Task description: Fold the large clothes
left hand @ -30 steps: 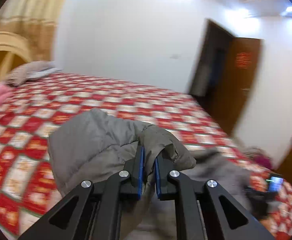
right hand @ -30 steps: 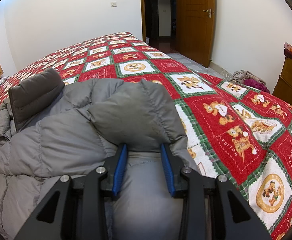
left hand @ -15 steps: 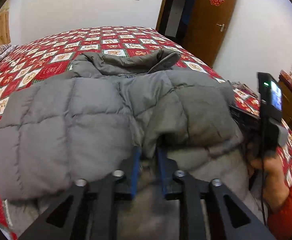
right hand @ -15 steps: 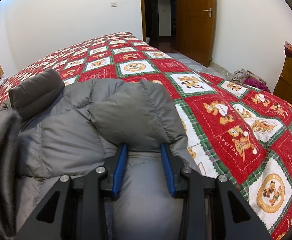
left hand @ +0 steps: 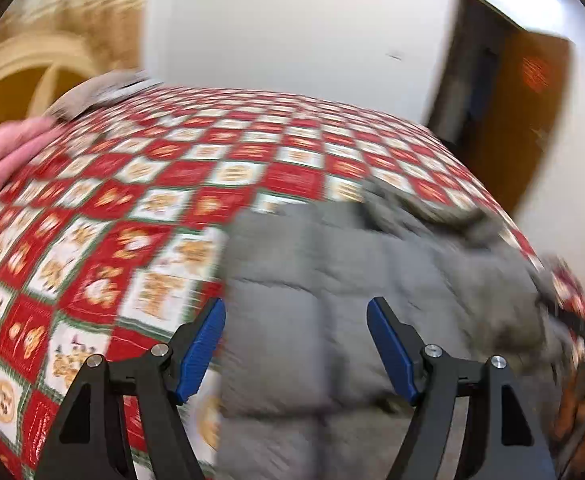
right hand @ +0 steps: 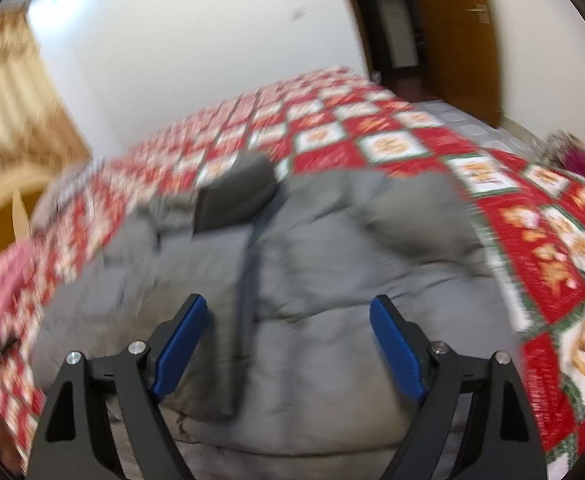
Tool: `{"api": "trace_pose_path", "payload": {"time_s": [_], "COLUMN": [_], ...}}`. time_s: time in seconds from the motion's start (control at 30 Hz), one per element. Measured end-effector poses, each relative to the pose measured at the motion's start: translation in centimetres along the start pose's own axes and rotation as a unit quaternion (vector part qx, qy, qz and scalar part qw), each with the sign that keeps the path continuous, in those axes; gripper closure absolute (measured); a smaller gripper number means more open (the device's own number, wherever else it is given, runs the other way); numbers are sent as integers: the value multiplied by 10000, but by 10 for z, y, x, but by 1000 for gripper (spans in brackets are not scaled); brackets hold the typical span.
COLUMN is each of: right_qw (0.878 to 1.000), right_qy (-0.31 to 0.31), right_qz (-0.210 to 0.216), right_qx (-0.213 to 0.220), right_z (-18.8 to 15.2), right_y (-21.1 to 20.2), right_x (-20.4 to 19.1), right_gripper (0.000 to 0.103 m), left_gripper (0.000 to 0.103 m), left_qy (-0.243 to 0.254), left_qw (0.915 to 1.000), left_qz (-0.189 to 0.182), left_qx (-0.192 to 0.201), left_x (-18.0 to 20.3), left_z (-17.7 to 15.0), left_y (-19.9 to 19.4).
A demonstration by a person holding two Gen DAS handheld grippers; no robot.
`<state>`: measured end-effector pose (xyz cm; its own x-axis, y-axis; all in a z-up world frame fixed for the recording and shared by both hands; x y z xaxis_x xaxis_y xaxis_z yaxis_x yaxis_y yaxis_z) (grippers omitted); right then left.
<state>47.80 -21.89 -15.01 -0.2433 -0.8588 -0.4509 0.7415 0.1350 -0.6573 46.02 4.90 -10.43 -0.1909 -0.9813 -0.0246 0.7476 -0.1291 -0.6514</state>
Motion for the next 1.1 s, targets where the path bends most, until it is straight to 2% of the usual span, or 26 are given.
{"api": "trace_pose_path", "payload": {"time_s": [0.03, 0.1, 0.13, 0.2, 0.3, 0.33, 0.4, 0.43, 0.5, 0.53, 0.57, 0.6, 0.63, 0.67, 0.73, 0.77, 0.8, 0.83, 0.87, 0.9, 0.93, 0.97, 1.1], "right_qw": [9999, 9991, 9978, 9972, 9918, 9893, 9856, 9866, 9930, 9950, 9978, 9993, 9998, 9996, 9996, 9997, 9988, 9967, 9935, 9918, 9903, 9883, 9829], "right_qy": [-98, -365, -548, -644, -886, -937, -921, -867, -612, -465, -262, -129, -3, 92, -51, -234, -456, -657, -873, -1023, -1184, -1344, -1458], "right_qz": [-44, -146, -294, -361, -861, -1061, -1372, -1341, -944, -788, -508, -273, -41, 130, 182, 56, -173, -348, -441, -541, -604, -683, -1084], "right_qx": [-44, -165, -228, -102, 315, 351, 348, 327, 373, 402, 328, 234, 171, 220, 209, 99, -98, -327, -588, -533, -412, -238, 305], "right_z": [-4, -11, -12, -4, 15, 18, 22, 21, 21, 22, 23, 22, 22, 21, 16, 11, 3, -4, -15, -17, -17, -15, 6], "right_y": [7, 20, 23, 17, 0, -2, -3, -3, -9, -11, -12, -10, -8, -7, 1, 10, 24, 37, 49, 50, 46, 38, 18], "right_x": [-6, -18, -22, -23, -9, -1, 20, 26, 25, 21, 12, 5, -2, -11, -29, -36, -41, -44, -48, -50, -52, -53, -33], "right_gripper": [22, 61, 95, 96, 96, 96, 96, 95, 92, 83, 53, 31, 4, 3, 5, 13, 23, 50, 62, 65, 74, 78, 78], "left_gripper": [29, 29, 29, 29, 29, 29, 29, 29, 29, 29, 29, 29, 29, 29, 29, 29, 29, 29, 29, 29, 29, 29, 29], "left_qy": [-113, -244, -262, -232, -73, -23, -8, -40, -111, -156, -186, -212, -255, -293, -332, -304, -248, -215, -187, -176, -151, -120, -42], "left_qw": [9998, 9988, 9984, 9980, 9962, 9945, 9931, 9937, 9954, 9960, 9961, 9960, 9961, 9963, 9969, 9969, 9966, 9963, 9958, 9958, 9964, 9967, 9959], "left_qz": [141, 364, 408, 457, 649, 767, 759, 670, 539, 520, 527, 523, 494, 464, 476, 540, 613, 655, 695, 689, 660, 668, 826], "left_qx": [-54, -223, -275, -383, -575, -714, -899, -897, -781, -710, -688, -687, -686, -667, -536, -488, -487, -512, -559, -568, -519, -449, -356], "left_x": [-9, -22, -24, -25, -24, -21, -16, -14, -11, -11, -11, -12, -14, -16, -21, -23, -25, -26, -27, -27, -26, -25, -21], "left_z": [1, 3, 4, 3, 0, -5, -17, -22, -25, -26, -26, -26, -26, -26, -23, -20, -19, -18, -16, -15, -11, -8, -3], "left_y": [5, 20, 24, 34, 50, 55, 63, 65, 63, 61, 59, 58, 57, 54, 48, 45, 44, 44, 44, 44, 43, 41, 47]}}
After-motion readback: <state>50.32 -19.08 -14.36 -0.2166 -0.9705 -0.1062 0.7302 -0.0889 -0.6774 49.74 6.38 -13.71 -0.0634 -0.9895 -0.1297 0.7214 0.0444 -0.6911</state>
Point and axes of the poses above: each gripper's, at about its wrist camera, not at the fingertips, and y roughly the way its jaws point, x to its right, z to its top, the point moved 8 cm from there along y, roughly the way its jaws point, and after that the axes turned 14 degrees about y, right-handed, at the moved point
